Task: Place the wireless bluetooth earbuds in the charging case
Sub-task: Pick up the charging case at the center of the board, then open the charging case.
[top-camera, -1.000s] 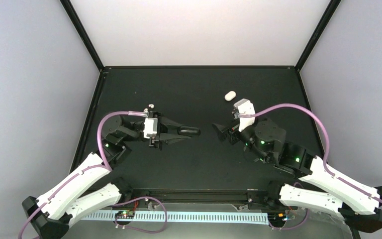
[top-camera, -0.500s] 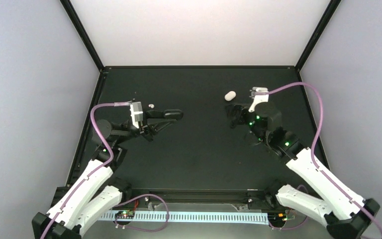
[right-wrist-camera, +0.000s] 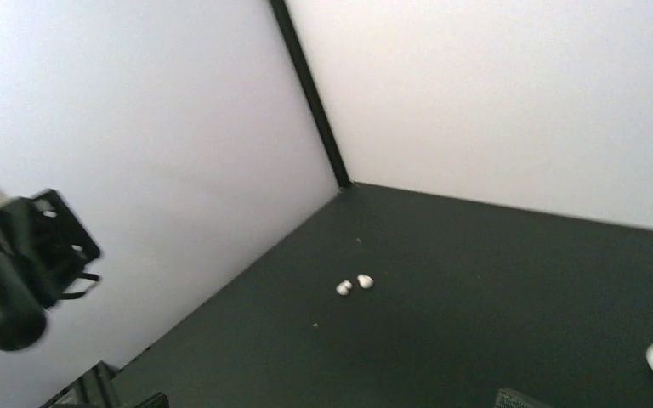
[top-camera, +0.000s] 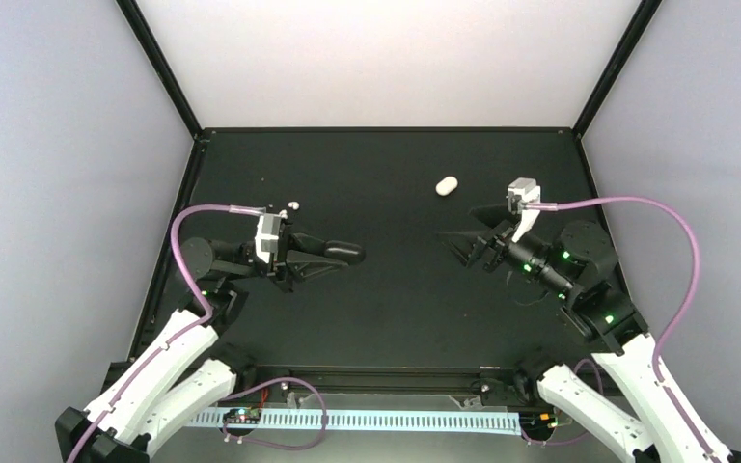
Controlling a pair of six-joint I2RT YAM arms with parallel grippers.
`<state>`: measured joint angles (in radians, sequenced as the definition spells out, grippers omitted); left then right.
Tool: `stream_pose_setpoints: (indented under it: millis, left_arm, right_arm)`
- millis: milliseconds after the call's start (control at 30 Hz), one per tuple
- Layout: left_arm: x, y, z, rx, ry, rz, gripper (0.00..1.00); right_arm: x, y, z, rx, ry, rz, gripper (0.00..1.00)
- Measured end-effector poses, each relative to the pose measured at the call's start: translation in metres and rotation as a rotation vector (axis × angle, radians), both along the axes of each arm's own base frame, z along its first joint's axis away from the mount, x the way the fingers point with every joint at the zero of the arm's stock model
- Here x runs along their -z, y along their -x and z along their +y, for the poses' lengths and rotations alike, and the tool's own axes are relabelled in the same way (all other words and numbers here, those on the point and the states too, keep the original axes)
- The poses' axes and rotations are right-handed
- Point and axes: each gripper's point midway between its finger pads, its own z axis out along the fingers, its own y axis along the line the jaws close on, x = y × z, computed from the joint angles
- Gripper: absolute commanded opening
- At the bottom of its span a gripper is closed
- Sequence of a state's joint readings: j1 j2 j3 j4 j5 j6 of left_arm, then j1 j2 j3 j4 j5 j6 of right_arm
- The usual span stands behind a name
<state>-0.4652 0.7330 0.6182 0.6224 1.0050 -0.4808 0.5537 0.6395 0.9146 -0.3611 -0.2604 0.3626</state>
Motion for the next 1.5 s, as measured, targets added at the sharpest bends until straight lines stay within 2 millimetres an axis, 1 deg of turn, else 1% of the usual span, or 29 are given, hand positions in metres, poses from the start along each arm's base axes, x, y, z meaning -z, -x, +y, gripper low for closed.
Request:
stream_pose_setpoints:
  millis: [67, 133, 200, 367, 467, 667, 767, 867, 1000, 1067, 1233, 1500]
  left_arm:
    - [0.001, 0.010, -0.006, 0.045, -0.025, -0.007, 0.02]
    - [0.005, 0.018, -0.010, 0.070, -0.045, -0.015, 0.02]
    - [0.008, 0.025, -0.010, 0.081, -0.058, -0.030, 0.02]
    - [0.007, 0.037, -0.008, 0.087, -0.060, -0.075, 0.02]
    - [0.008, 0.037, -0.008, 0.085, -0.065, -0.078, 0.01]
    - [0.012, 0.036, -0.010, 0.087, -0.077, -0.064, 0.02]
    - [0.014, 0.034, -0.011, 0.089, -0.081, -0.056, 0.02]
    - [0.017, 0.030, -0.014, 0.091, -0.089, -0.041, 0.02]
    - [0.021, 0.025, -0.018, 0.099, -0.096, -0.021, 0.02]
    - [0.022, 0.023, -0.020, 0.102, -0.101, -0.009, 0.02]
    - [0.020, 0.025, -0.019, 0.110, -0.095, -0.017, 0.02]
    - [0.015, 0.032, -0.014, 0.110, -0.084, -0.039, 0.02]
  right_arm:
    - [-0.020, 0.009, 0.005, -0.047, -0.003, -0.049, 1.00]
    - [-0.030, 0.016, 0.012, -0.089, 0.003, -0.073, 1.00]
    - [-0.035, 0.025, 0.024, -0.143, 0.015, -0.084, 1.00]
    - [-0.046, 0.060, 0.068, -0.332, 0.075, -0.141, 1.00]
    - [-0.051, 0.065, 0.081, -0.371, 0.099, -0.171, 1.00]
    - [-0.051, 0.059, 0.089, -0.370, 0.129, -0.184, 1.00]
    - [-0.050, 0.059, 0.096, -0.386, 0.141, -0.184, 1.00]
    - [-0.045, 0.062, 0.106, -0.420, 0.155, -0.174, 1.00]
    - [-0.036, 0.068, 0.124, -0.479, 0.186, -0.165, 1.00]
    - [-0.032, 0.071, 0.129, -0.498, 0.197, -0.164, 1.00]
    - [-0.031, 0.073, 0.134, -0.511, 0.202, -0.176, 0.99]
    - [-0.021, 0.073, 0.146, -0.533, 0.223, -0.156, 1.00]
